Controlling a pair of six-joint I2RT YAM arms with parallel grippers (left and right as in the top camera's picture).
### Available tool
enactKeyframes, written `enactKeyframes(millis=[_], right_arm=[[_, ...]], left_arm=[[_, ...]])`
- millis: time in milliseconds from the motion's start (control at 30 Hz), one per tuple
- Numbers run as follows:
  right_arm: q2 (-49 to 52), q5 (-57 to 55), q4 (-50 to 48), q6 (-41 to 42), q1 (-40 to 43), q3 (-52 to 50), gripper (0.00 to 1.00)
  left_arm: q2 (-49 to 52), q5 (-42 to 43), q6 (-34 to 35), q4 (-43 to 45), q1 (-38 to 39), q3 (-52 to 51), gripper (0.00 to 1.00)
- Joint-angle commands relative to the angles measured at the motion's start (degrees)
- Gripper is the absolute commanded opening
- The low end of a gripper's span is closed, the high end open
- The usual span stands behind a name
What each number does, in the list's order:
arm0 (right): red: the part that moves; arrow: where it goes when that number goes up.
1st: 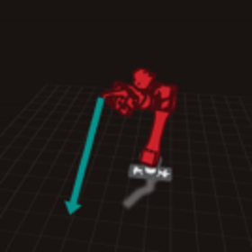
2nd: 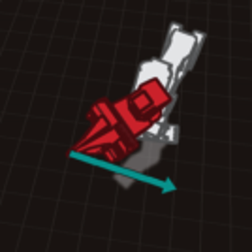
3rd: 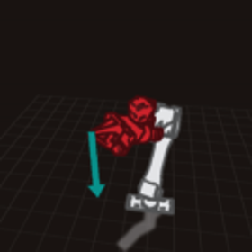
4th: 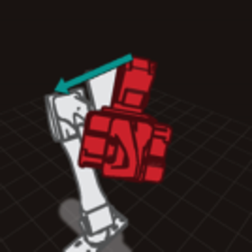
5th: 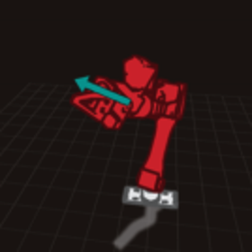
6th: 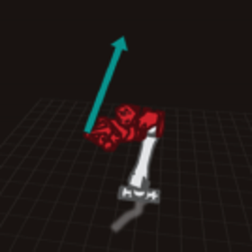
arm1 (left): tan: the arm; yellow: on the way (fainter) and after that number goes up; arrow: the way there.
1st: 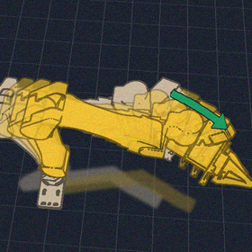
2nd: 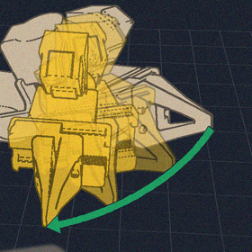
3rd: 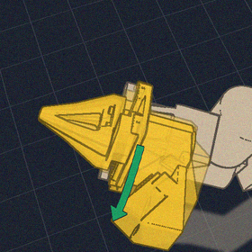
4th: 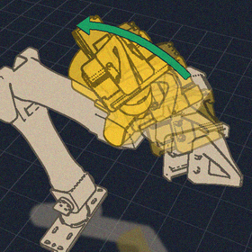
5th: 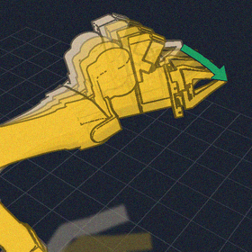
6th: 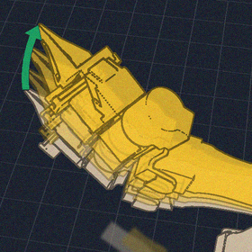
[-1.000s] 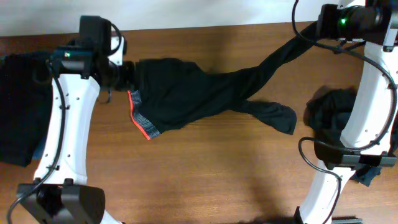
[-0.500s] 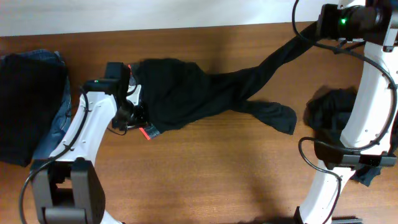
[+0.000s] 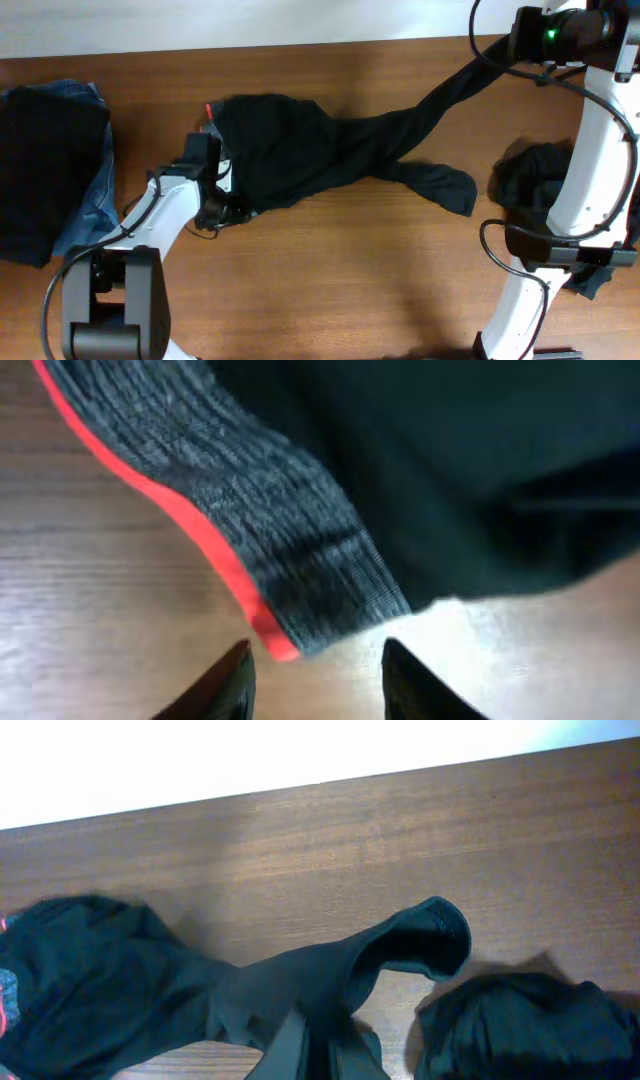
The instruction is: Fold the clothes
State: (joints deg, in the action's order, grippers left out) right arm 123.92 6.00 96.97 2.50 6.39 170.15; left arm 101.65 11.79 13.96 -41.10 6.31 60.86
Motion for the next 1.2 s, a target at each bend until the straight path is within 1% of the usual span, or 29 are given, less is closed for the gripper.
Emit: enactKeyframes(millis=[0,100,300,333,367,400,433,467,500,533,567,633,767,833,967,1033,1167], right_arm=[[0.3,-0.7,0.3,-0.6,0.1,0.1,0.04],[0.3,-0.7,0.3,-0.6,0.1,0.1,0.04],[0.3,-0.6,0.3,-0.6,0.1,0.1,0.04],[0.3,-0.6,0.3,-0.6,0.1,0.1,0.04],[0.3,-0.6,0.3,-0.6,0.1,0.1,0.04],[0.3,-0.7,0.3,-0.6,0.1,0.1,0.04],[0.3,-0.7,0.3,-0.6,0.1,0.1,0.04],[0.3,-0.7,0.3,-0.6,0.1,0.1,0.04],[0.3,-0.7,0.3,-0.6,0.1,0.1,0.04],[0.3,-0.7,0.3,-0.6,0.1,0.1,0.04],[0.3,-0.7,0.3,-0.6,0.1,0.1,0.04],[0.3,-0.7,0.3,-0.6,0.1,0.1,0.04],[0.3,-0.7,0.3,-0.6,0.1,0.1,0.04],[0.3,-0.7,0.3,-0.6,0.1,0.1,0.04],[0.3,-0.7,0.3,-0.6,0.1,0.1,0.04],[0.3,-0.7,0.3,-0.6,0.1,0.1,0.04],[0.3,-0.7,0.3,-0.6,0.1,-0.6,0.04]], left_arm=[[-1.0,0.2,5.0,4.0,0.0,-3.2,0.45],[-1.0,0.2,7.2,7.5,0.0,-5.3,0.46],[-1.0,-1.7,7.3,13.1,-0.1,-7.0,0.46],[-0.9,-1.7,7.3,15.0,-0.1,-7.0,0.42],[-1.0,-1.7,7.3,16.1,-0.1,-7.0,0.33],[-1.0,-1.7,7.3,17.0,-0.1,-7.0,0.28],[-1.0,-1.7,7.3,17.9,-0.1,-7.0,0.24],[-1.0,-1.7,7.3,19.0,-0.1,-6.9,0.17],[-1.0,-1.7,7.3,20.1,-0.1,-6.9,0.07],[-1.0,-1.7,7.3,20.9,-0.1,-6.9,0.02],[-1.1,-1.7,7.2,21.7,-0.1,-6.8,0.01],[-1.7,-1.7,7.0,23.5,-0.1,-5.6,0.01],[-4.2,-1.8,4.3,23.4,-0.1,-1.4,0.00],[-5.7,-3.0,4.3,22.7,-0.1,0.3,0.01],[-8.1,-3.3,3.1,20.2,-0.1,3.4,0.01],[-9.8,-5.5,3.1,17.6,-0.1,6.3,0.01],[-12.1,-9.3,0.4,12.2,-0.1,13.7,0.01]])
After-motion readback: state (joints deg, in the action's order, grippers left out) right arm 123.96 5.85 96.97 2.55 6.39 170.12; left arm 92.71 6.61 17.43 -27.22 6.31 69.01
